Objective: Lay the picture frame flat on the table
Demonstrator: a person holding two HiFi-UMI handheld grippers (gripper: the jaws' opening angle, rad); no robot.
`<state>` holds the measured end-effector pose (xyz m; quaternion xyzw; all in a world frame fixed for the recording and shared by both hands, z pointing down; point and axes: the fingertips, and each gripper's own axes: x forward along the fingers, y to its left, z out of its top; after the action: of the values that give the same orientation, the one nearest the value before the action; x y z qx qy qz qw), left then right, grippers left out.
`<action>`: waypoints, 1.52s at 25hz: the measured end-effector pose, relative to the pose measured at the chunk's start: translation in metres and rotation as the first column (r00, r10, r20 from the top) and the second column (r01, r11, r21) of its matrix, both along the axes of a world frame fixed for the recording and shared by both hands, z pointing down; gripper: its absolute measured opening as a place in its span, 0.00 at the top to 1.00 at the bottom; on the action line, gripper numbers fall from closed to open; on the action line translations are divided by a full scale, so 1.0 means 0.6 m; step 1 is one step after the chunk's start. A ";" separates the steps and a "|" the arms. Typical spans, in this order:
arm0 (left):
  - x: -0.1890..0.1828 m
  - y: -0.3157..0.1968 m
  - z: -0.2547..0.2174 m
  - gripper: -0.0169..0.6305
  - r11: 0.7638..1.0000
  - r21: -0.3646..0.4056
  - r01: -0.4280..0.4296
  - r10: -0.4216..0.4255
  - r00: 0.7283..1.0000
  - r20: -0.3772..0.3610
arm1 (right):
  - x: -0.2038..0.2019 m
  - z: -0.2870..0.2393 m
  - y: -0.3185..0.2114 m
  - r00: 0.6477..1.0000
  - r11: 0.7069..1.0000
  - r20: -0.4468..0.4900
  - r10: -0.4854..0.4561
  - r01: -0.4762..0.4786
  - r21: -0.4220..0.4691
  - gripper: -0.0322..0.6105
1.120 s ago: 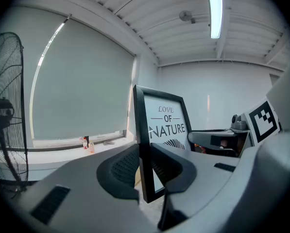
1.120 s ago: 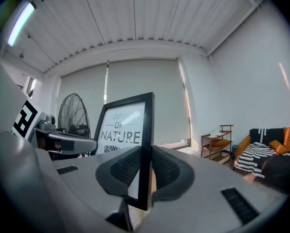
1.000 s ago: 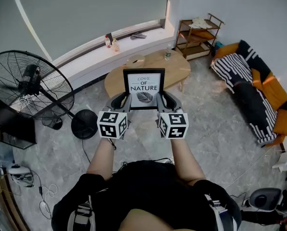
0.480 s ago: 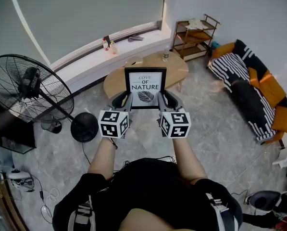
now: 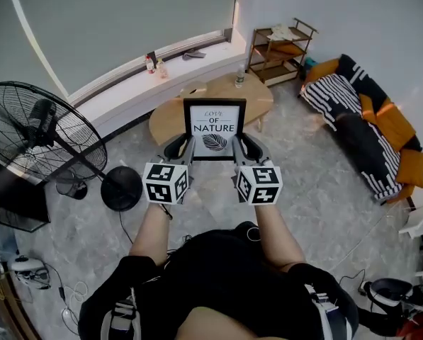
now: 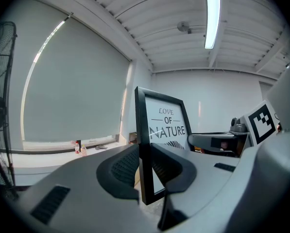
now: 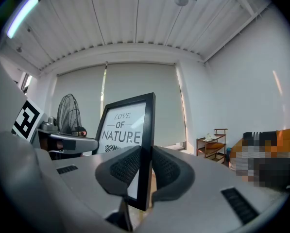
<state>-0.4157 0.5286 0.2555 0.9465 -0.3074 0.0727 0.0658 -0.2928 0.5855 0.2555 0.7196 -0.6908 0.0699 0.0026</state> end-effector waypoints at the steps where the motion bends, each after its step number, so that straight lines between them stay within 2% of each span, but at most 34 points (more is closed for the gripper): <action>1: 0.002 -0.001 0.003 0.84 1.000 -0.001 -0.006 0.006 1.000 0.000 | 0.001 0.002 -0.001 1.000 1.000 -0.001 0.005 -0.005 -0.003 0.81; 7: 0.059 -0.033 0.008 0.84 1.000 -0.005 -0.015 0.015 1.000 0.007 | 0.059 0.008 -0.032 1.000 1.000 0.011 0.013 -0.013 -0.008 0.81; 14: 0.147 -0.116 0.021 0.84 1.000 0.008 0.016 -0.016 0.999 0.039 | 0.151 0.024 -0.126 0.999 1.000 0.041 -0.019 0.019 0.000 0.81; 21: 0.292 -0.229 -0.011 0.84 0.999 0.021 0.048 -0.049 0.997 0.055 | 0.298 -0.006 -0.244 0.997 0.998 0.047 -0.054 0.053 0.018 0.81; 31: 0.521 -0.313 0.005 0.83 0.999 0.021 0.042 -0.043 0.996 0.073 | 0.530 0.005 -0.338 0.996 0.997 0.061 -0.071 0.070 0.022 0.81; 38: 0.614 -0.356 0.034 0.83 0.999 -0.006 0.049 -0.048 0.993 0.111 | 0.624 0.035 -0.389 0.992 0.996 0.089 -0.089 0.091 -0.008 0.81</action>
<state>-0.0476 0.3148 0.2762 0.9329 -0.3334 0.1246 0.0544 0.0819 0.3524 0.2768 0.6839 -0.7216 0.1057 -0.0206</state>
